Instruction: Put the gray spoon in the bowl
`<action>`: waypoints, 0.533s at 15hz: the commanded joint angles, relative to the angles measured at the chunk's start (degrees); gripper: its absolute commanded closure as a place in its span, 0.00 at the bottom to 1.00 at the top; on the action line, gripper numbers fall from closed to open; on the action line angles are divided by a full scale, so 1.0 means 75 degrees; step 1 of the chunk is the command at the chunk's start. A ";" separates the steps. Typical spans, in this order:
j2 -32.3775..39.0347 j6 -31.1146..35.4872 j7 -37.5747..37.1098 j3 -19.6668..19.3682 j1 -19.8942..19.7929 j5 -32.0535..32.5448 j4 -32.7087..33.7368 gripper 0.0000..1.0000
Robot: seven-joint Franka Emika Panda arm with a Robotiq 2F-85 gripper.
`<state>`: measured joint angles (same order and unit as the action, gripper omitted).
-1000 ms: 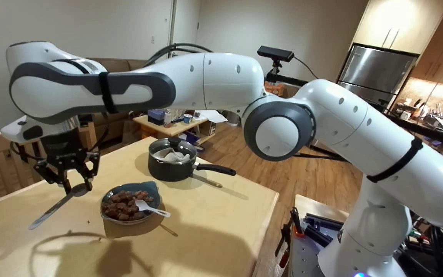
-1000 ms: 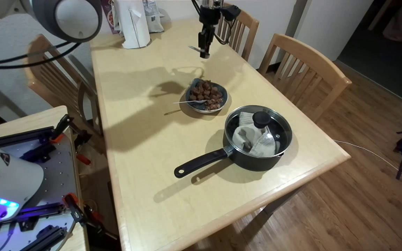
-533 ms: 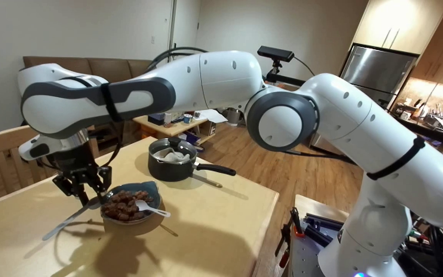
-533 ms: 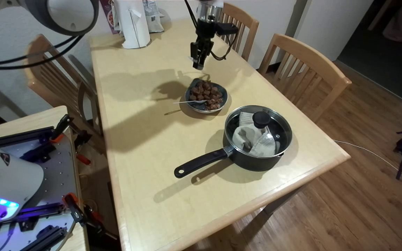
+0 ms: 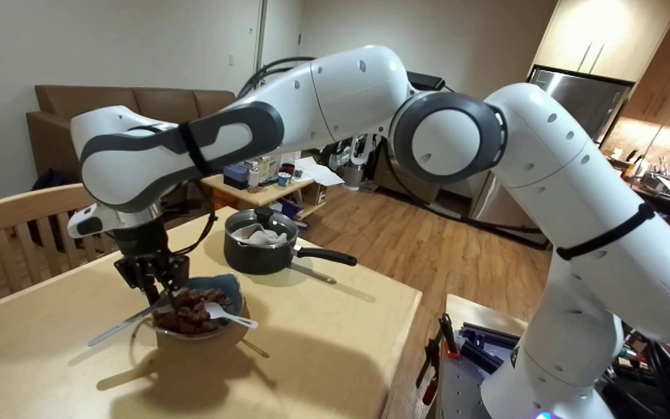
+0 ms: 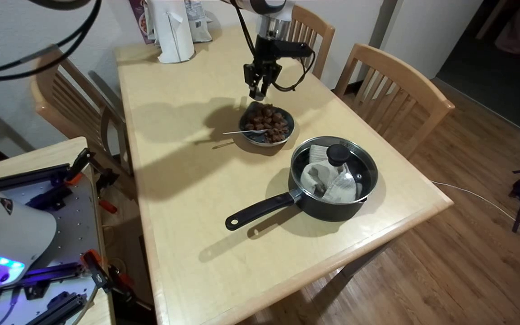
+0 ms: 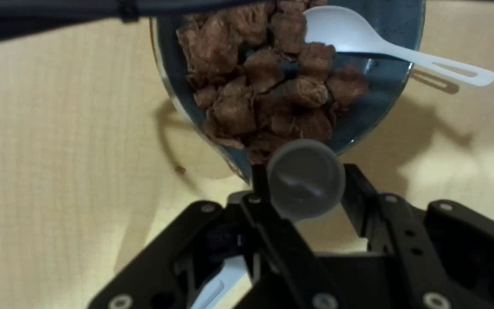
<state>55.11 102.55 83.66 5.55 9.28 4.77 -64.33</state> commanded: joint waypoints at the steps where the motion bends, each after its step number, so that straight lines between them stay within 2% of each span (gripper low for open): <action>1: -0.1084 0.1078 -0.0640 -0.0030 -0.0220 -0.0189 -0.1852 0.80; 2: -0.1232 0.1355 -0.0842 0.0147 -0.0390 -0.0095 -0.2168 0.80; 8: -0.2187 0.3227 -0.1180 0.0392 -0.1024 -0.0359 -0.4373 0.80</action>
<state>44.92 119.65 76.03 6.74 4.63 3.74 -86.08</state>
